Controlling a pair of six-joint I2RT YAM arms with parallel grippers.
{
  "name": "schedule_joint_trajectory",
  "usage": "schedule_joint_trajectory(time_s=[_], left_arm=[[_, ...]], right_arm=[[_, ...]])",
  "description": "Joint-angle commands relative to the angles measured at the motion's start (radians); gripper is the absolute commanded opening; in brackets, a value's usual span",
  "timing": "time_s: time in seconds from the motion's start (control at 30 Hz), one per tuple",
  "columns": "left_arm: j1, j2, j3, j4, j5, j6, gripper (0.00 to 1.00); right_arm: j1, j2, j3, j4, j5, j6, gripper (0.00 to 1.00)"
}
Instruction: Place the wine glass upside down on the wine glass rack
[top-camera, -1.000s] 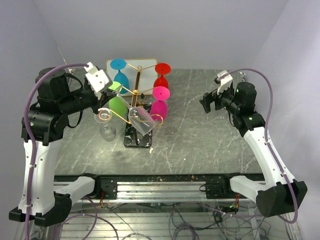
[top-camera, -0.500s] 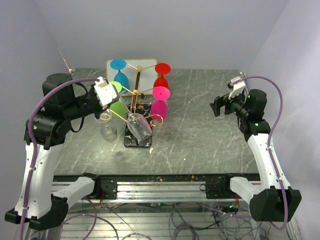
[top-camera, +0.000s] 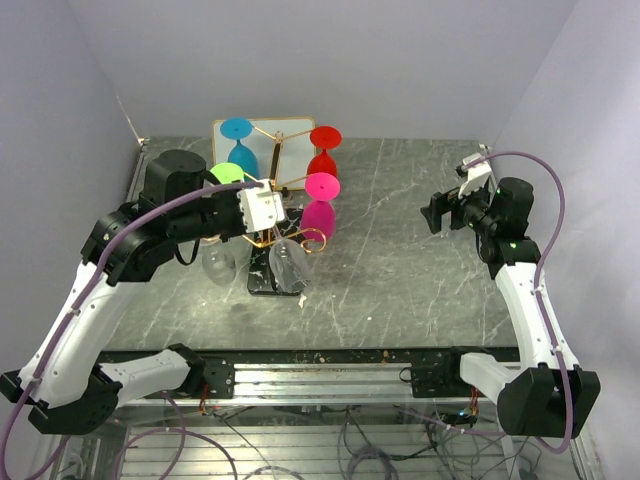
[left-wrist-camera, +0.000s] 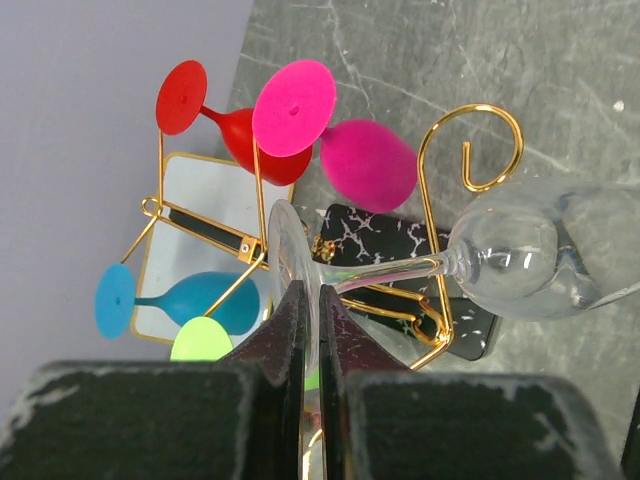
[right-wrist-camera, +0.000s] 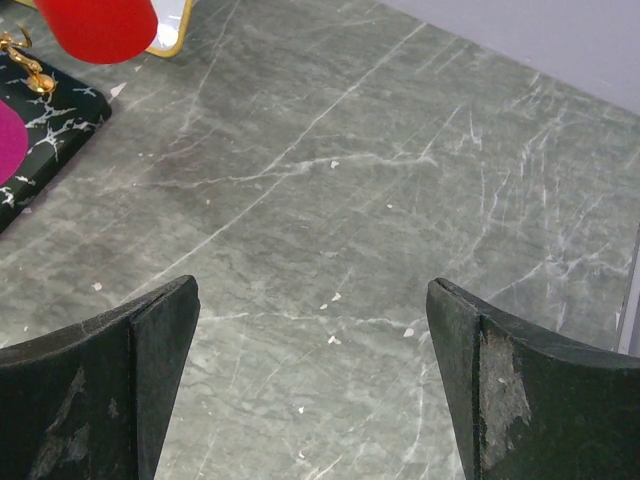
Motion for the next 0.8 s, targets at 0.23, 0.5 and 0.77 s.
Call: schedule_joint_trajectory(time_s=[0.23,0.5,0.77], left_arm=[[-0.067,0.032,0.05,-0.08,0.063,0.229,0.07],[-0.097,0.073,0.039,-0.081,0.079,0.362,0.07],[-0.126,0.109,0.016,-0.056,0.076,0.48,0.07]], right_arm=[[-0.016,0.009,-0.008,-0.002,-0.022,-0.009,0.96],[-0.02,0.021,-0.004,-0.012,-0.033,-0.012,0.96],[-0.021,0.022,-0.006,-0.013,-0.031,-0.017,0.96]])
